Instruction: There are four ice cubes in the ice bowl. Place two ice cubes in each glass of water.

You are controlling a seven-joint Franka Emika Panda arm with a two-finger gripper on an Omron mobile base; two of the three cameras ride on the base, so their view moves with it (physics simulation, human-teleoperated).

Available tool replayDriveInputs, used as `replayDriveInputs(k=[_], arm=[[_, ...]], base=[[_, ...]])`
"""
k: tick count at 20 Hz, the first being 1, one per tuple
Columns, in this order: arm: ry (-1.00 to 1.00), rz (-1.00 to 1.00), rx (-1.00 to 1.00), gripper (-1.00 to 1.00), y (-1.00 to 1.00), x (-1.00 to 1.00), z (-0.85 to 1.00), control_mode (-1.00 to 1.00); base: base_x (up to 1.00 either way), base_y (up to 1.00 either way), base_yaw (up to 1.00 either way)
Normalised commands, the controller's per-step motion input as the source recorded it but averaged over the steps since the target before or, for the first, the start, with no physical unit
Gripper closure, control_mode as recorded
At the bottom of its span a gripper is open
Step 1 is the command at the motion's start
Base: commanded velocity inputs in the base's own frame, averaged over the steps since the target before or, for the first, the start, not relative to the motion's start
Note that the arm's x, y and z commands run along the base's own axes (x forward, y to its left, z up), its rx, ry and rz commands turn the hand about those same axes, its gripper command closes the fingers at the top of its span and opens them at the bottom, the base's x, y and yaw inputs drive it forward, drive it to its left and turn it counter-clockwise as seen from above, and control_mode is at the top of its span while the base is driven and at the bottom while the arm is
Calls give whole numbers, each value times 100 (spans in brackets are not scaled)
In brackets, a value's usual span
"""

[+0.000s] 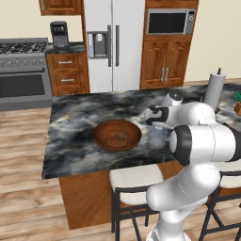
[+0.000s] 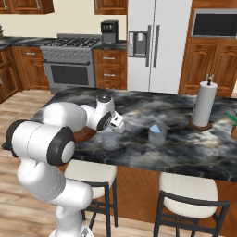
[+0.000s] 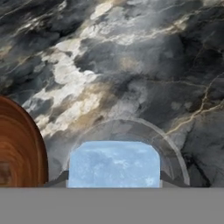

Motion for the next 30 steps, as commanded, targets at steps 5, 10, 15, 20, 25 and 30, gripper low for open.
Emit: replayDriveInputs(k=[5,10,15,20,25,30], arm=[[1,-2,-3,-100,1,3,33,-100],[3,-2,-2,-100,0,0,13,-100],[4,-2,-2,-100,0,1,6,-100],[0,-2,0,-100,-17,-35,28,-100],[0,16,1,-100,-4,-100,24,-100],[3,51,-14,-100,71,-89,14,-100]], base=[[0,0,0],[0,0,0],[0,0,0],[0,0,0],[0,0,0],[0,0,0]])
